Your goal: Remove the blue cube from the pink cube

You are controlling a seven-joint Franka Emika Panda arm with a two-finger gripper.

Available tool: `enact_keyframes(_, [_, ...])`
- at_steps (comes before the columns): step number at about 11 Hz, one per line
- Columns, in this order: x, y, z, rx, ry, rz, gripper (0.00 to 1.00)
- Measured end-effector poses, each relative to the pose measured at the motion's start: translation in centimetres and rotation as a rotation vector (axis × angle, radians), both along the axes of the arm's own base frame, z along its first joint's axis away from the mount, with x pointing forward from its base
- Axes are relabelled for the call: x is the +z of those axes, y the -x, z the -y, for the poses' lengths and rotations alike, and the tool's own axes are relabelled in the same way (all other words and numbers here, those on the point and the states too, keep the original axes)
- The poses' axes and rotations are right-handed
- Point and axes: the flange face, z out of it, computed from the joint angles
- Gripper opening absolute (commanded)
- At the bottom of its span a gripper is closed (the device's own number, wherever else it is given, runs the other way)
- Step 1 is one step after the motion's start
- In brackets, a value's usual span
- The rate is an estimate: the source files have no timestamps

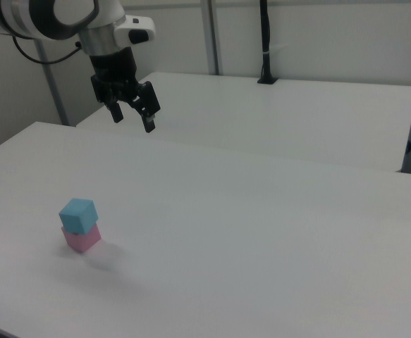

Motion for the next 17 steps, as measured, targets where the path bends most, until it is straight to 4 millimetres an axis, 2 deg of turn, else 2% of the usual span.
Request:
enact_keyframes(13, [-0.5,0.3,-0.3,0.005,-0.004,-0.040,1.00])
enact_keyframes(15, [-0.7,0.3,-1.3,0.025,-0.004,-0.054,1.00])
enact_keyframes(17, [-1.6,0.6,-4.0,0.076,-0.005,-0.123,1.00])
